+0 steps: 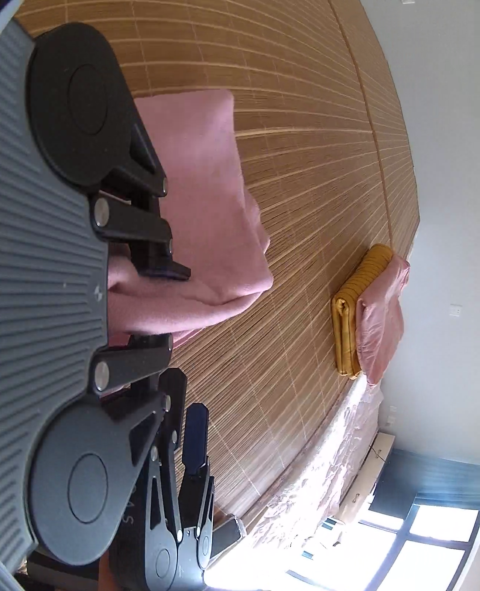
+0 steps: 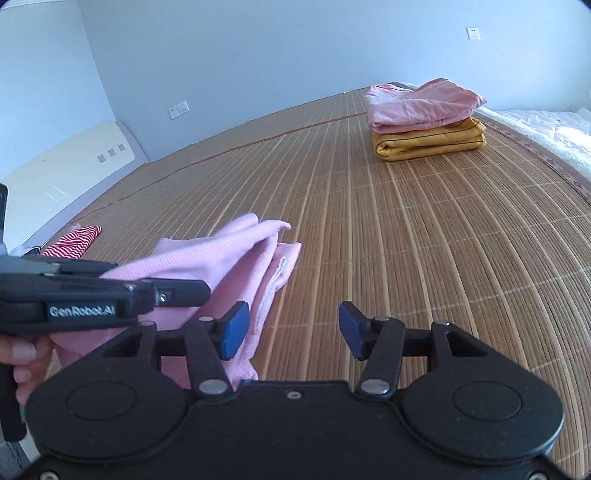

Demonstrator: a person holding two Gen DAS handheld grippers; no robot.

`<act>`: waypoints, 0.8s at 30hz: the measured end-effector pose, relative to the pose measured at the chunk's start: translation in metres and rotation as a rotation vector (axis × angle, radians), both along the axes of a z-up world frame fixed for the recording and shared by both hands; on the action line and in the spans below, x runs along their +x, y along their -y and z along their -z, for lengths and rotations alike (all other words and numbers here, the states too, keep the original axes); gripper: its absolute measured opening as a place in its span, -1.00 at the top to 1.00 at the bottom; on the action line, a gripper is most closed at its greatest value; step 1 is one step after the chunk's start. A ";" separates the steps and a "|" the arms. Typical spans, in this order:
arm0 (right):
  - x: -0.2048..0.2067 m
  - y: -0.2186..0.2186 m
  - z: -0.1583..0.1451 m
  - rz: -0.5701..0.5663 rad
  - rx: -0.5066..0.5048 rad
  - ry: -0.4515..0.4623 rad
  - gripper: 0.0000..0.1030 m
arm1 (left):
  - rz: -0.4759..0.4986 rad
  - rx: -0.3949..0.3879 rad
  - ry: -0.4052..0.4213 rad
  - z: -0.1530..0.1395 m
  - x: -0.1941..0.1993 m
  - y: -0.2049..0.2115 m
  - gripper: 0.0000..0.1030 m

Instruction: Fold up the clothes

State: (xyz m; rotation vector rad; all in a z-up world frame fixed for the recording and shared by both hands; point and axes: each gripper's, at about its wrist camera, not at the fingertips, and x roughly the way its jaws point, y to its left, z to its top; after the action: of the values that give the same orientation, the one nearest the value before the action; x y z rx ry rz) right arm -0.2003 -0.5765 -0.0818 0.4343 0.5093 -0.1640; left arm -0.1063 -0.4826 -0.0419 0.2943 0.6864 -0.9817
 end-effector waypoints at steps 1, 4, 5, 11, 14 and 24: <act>-0.004 0.003 0.003 0.001 0.015 0.000 -0.08 | -0.011 0.007 0.015 0.006 -0.005 0.004 0.59; -0.010 0.011 0.005 0.011 0.033 0.006 -0.09 | -0.008 -0.008 0.105 0.017 -0.025 0.002 0.08; -0.012 0.013 0.005 0.019 0.031 0.009 -0.10 | -0.003 -0.016 0.119 0.016 -0.029 -0.003 -0.01; -0.020 0.022 -0.002 0.030 0.044 0.060 -0.13 | 0.076 -0.066 0.064 0.006 -0.048 -0.027 -0.62; -0.021 0.024 -0.006 0.002 0.074 0.095 -0.13 | 0.123 -0.071 0.100 -0.003 -0.063 -0.050 -0.62; 0.054 0.021 -0.010 -0.173 0.165 0.034 -0.15 | 0.164 0.041 0.403 0.007 -0.082 -0.115 -0.64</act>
State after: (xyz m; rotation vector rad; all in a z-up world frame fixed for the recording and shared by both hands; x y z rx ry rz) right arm -0.1462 -0.5975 -0.0719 0.5506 0.5262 0.0525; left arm -0.1883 -0.3674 -0.0486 0.5732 0.3179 -1.0255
